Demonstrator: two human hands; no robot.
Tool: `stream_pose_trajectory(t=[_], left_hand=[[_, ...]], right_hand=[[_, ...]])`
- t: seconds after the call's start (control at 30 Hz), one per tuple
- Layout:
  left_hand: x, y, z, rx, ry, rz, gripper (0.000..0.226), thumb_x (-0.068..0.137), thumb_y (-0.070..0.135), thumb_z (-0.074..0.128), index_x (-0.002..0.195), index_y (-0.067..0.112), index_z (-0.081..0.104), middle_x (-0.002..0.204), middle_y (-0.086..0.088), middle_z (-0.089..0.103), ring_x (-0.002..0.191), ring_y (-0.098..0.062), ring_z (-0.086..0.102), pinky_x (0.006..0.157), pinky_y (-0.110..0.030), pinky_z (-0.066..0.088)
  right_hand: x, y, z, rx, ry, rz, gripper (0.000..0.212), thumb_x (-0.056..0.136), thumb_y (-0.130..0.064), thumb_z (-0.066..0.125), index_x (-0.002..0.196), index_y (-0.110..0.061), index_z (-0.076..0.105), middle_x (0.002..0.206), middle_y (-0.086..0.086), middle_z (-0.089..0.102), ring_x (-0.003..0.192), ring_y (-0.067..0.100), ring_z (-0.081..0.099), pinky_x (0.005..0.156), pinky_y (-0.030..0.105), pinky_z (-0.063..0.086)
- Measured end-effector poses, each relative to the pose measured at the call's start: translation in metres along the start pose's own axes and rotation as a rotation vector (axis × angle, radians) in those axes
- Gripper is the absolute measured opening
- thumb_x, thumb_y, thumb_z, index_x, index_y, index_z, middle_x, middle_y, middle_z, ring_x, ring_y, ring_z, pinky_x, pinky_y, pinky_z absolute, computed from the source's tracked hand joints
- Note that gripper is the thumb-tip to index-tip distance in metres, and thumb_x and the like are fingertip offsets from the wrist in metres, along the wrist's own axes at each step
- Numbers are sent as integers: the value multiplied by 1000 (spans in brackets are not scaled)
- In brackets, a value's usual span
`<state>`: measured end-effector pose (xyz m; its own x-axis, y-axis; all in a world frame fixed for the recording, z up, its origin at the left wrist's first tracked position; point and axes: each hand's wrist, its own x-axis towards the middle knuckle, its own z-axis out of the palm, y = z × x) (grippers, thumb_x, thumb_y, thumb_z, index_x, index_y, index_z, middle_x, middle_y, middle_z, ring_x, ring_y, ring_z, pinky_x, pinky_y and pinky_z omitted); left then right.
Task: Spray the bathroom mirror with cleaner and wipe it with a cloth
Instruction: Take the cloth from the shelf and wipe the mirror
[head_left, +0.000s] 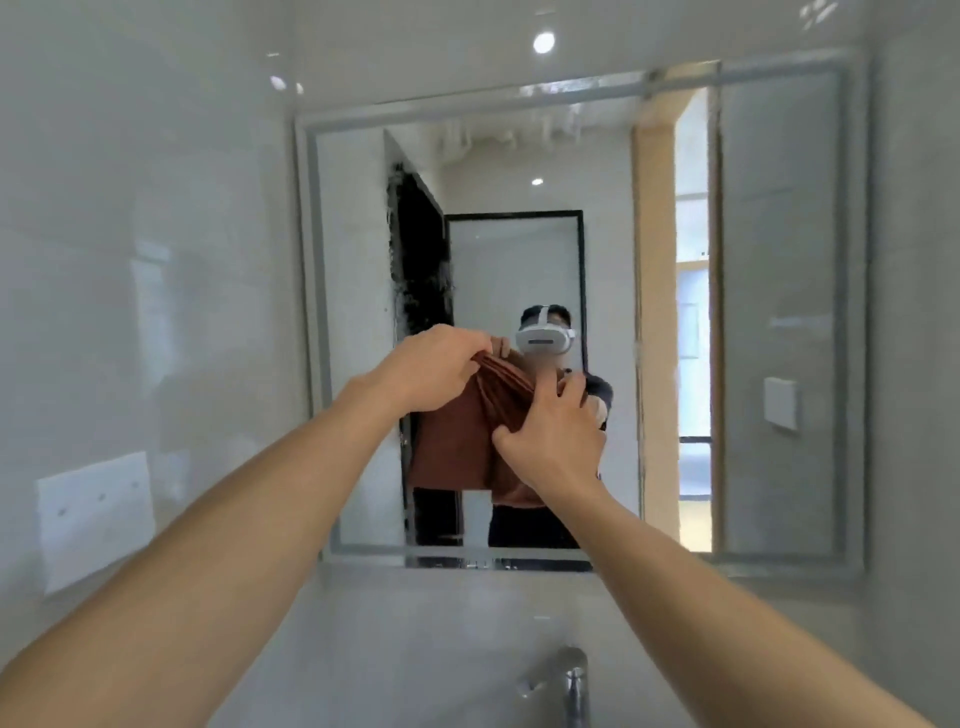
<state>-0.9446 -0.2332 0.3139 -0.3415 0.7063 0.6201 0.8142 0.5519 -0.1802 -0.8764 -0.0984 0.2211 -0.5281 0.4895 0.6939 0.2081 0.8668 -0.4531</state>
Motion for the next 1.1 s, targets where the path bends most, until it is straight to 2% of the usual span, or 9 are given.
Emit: stream_pose_trajectory(t=[0.2,0.37,0.57,0.63,0.77,0.9,0.97,1.03,1.1], left_hand=[[49,-25,9,-54,87,94,18,100,15,46,110,18,60,111,-7,67,104,-28,61,83,-46,52],[70,-29,24,-94,191,122,18,99,16,51,115,19,57,106,-7,68,97,-28,61,70,-36,44],[93,-30,33,-8,278,68,14,99,19,51,111,14,54,107,-9,67,99,-32,62,78,-47,51],[104,-31,34,16,312,51,13,98,19,51,109,13,54,106,-9,66,99,-33,62,77,-47,51],[131,-31,37,131,377,50,7,98,14,50,102,10,53,103,-7,57,86,-34,62,63,-42,47],[157,-38,42,293,425,19,4,94,9,55,99,10,54,105,-6,48,76,-32,61,52,-37,35],[165,-44,47,351,457,-11,8,92,10,57,100,12,59,106,-6,48,84,-28,58,57,-37,39],[168,-49,52,437,512,-28,12,88,11,61,99,15,65,104,-5,51,92,-27,52,70,-38,38],[168,-49,56,503,552,-28,12,85,10,62,92,16,69,96,-5,53,88,-26,50,73,-39,35]], right_hand=[[57,2,-17,-125,83,-79,35,82,-15,57,117,-17,54,113,5,55,100,31,58,75,39,50],[83,17,-28,-209,87,-135,23,87,-10,57,108,-17,61,97,1,47,88,31,61,69,35,44],[113,22,-32,-203,176,-102,24,89,-8,59,110,-21,63,114,7,48,82,33,63,72,38,52],[125,22,-34,-196,204,-87,22,88,-10,63,108,-19,60,114,7,48,81,32,63,67,35,48],[147,23,-33,-143,246,-38,32,85,-13,69,110,-16,49,107,8,56,84,30,64,65,35,47],[171,26,-31,-127,262,-29,22,90,-22,63,103,-13,47,93,8,65,78,29,63,62,35,46],[182,27,-32,-170,239,-37,25,89,-28,65,104,-13,53,93,6,63,77,27,58,62,33,43],[193,28,-30,-221,209,-55,27,90,-31,64,111,-16,59,98,4,62,83,25,60,62,31,40],[201,29,-27,-228,198,-54,26,91,-26,62,116,-17,61,103,3,63,90,24,62,63,30,40]])
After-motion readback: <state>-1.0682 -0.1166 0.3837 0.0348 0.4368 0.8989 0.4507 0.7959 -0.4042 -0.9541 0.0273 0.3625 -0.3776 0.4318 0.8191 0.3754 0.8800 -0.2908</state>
